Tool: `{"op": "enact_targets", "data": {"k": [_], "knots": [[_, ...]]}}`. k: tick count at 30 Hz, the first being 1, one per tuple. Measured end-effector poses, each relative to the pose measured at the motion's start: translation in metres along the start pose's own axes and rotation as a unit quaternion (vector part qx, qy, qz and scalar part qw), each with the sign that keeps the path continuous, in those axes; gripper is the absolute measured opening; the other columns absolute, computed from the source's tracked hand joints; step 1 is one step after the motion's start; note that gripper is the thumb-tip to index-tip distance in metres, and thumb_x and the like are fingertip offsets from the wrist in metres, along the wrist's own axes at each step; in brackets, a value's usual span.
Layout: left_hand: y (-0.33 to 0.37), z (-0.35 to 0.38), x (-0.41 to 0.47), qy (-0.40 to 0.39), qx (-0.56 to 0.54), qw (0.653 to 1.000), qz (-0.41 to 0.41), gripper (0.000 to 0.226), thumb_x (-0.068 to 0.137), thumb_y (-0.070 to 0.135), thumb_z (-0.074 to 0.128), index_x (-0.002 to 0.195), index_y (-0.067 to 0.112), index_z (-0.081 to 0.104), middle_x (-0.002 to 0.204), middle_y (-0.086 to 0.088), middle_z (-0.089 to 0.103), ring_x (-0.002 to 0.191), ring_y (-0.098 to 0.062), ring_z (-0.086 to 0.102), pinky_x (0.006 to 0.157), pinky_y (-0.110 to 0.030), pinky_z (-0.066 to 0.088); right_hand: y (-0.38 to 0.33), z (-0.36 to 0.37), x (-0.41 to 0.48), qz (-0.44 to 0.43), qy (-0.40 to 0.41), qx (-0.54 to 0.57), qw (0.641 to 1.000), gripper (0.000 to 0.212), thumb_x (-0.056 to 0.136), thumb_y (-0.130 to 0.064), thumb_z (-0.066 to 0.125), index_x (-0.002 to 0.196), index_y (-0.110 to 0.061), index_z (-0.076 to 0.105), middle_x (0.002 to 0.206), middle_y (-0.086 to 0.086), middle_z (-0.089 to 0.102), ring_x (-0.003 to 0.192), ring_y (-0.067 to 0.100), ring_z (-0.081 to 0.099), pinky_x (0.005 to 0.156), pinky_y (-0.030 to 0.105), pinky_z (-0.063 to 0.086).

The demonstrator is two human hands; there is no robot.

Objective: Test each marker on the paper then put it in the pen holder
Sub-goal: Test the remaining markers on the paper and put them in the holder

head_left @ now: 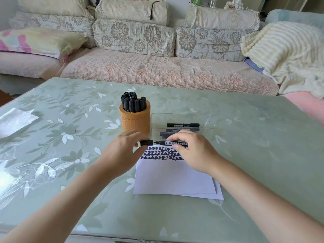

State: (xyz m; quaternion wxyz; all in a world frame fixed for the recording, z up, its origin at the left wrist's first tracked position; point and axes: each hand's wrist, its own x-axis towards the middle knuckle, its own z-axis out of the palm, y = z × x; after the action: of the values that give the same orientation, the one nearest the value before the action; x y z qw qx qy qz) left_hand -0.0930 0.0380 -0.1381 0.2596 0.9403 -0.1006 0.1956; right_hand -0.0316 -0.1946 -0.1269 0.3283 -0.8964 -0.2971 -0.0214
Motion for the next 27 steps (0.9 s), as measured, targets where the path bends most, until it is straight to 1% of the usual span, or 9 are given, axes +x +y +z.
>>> {"op": "enact_targets", "data": {"k": [7, 11, 14, 17, 20, 22, 23, 25, 27], "knots": [[0.008, 0.003, 0.0, -0.031, -0.01, 0.999, 0.022, 0.013, 0.091, 0.025, 0.061, 0.1, 0.033, 0.067, 0.084, 0.018, 0.057, 0.08, -0.002, 0.054, 0.066, -0.022, 0.046, -0.002, 0.003, -0.002, -0.013, -0.011, 0.006, 1.0, 0.021, 0.091, -0.019, 0.064, 0.107, -0.031, 0.07, 0.106, -0.019, 0.064, 0.102, 0.004, 0.06, 0.09, 0.03, 0.049], [0.009, 0.004, 0.001, -0.065, -0.027, 0.997, 0.022, 0.015, 0.096, 0.028, 0.054, 0.102, 0.036, 0.065, 0.086, 0.017, 0.06, 0.083, -0.003, 0.055, 0.068, -0.027, 0.048, -0.004, 0.007, -0.004, -0.049, -0.007, 0.0, 0.999, 0.025, 0.082, -0.022, 0.073, 0.105, -0.03, 0.069, 0.101, -0.017, 0.063, 0.095, 0.003, 0.059, 0.084, 0.027, 0.049], [0.008, 0.003, 0.002, -0.077, -0.036, 0.996, 0.025, 0.016, 0.097, 0.032, 0.051, 0.102, 0.036, 0.066, 0.083, 0.013, 0.062, 0.081, -0.006, 0.055, 0.067, -0.03, 0.048, -0.006, 0.009, -0.006, -0.071, 0.032, -0.049, 0.996, 0.02, 0.084, -0.027, 0.072, 0.104, -0.029, 0.071, 0.1, -0.015, 0.067, 0.091, 0.005, 0.061, 0.076, 0.025, 0.048], [0.009, 0.0, 0.003, -0.071, -0.043, 0.995, 0.051, 0.017, 0.095, 0.03, 0.052, 0.097, 0.029, 0.069, 0.074, 0.009, 0.059, 0.075, -0.008, 0.052, 0.065, -0.029, 0.044, -0.009, 0.012, -0.009, -0.093, 0.055, -0.061, 0.992, 0.02, 0.085, -0.03, 0.068, 0.104, -0.026, 0.073, 0.095, -0.014, 0.069, 0.084, 0.004, 0.058, 0.064, 0.015, 0.04], [0.011, -0.003, 0.004, -0.062, -0.044, 0.995, 0.067, 0.018, 0.094, 0.028, 0.052, 0.094, 0.024, 0.07, 0.071, 0.009, 0.057, 0.073, -0.009, 0.051, 0.065, -0.024, 0.041, -0.013, 0.016, -0.009, -0.094, 0.054, -0.055, 0.993, 0.02, 0.087, -0.033, 0.063, 0.103, -0.026, 0.074, 0.079, -0.011, 0.064, 0.072, 0.007, 0.052, 0.058, 0.022, 0.038], [0.013, -0.003, 0.004, -0.058, -0.042, 0.995, 0.071, 0.021, 0.093, 0.03, 0.051, 0.094, 0.023, 0.07, 0.07, 0.008, 0.056, 0.072, -0.008, 0.05, 0.065, -0.022, 0.041, -0.014, 0.016, -0.009, -0.084, 0.04, -0.053, 0.994, 0.022, 0.089, -0.035, 0.059, 0.103, -0.026, 0.073, 0.075, -0.012, 0.059, 0.069, 0.006, 0.048, 0.057, 0.024, 0.036], [0.012, -0.002, 0.005, -0.055, -0.04, 0.995, 0.072, 0.022, 0.093, 0.03, 0.05, 0.094, 0.022, 0.07, 0.07, 0.008, 0.056, 0.073, -0.008, 0.05, 0.065, -0.022, 0.04, -0.015, 0.015, -0.008, -0.079, 0.029, -0.049, 0.995, 0.022, 0.09, -0.035, 0.058, 0.105, -0.025, 0.073, 0.077, -0.012, 0.061, 0.07, 0.006, 0.048, 0.059, 0.026, 0.037], [0.012, -0.002, 0.007, -0.055, -0.035, 0.995, 0.071, 0.024, 0.093, 0.034, 0.048, 0.095, 0.024, 0.07, 0.071, 0.006, 0.057, 0.073, -0.01, 0.051, 0.065, -0.025, 0.041, -0.015, 0.012, -0.007, -0.07, 0.009, -0.044, 0.997, 0.021, 0.095, -0.033, 0.058, 0.109, -0.025, 0.071, 0.09, -0.01, 0.069, 0.079, 0.012, 0.056, 0.066, 0.029, 0.042], [0.011, -0.002, 0.01, -0.056, -0.031, 0.995, 0.07, 0.024, 0.094, 0.036, 0.047, 0.098, 0.028, 0.069, 0.072, 0.006, 0.057, 0.074, -0.01, 0.052, 0.064, -0.028, 0.042, -0.017, 0.008, -0.005, -0.059, -0.017, -0.057, 0.997, 0.019, 0.098, -0.031, 0.055, 0.112, -0.027, 0.066, 0.097, -0.009, 0.069, 0.086, 0.014, 0.058, 0.071, 0.031, 0.043]]}}
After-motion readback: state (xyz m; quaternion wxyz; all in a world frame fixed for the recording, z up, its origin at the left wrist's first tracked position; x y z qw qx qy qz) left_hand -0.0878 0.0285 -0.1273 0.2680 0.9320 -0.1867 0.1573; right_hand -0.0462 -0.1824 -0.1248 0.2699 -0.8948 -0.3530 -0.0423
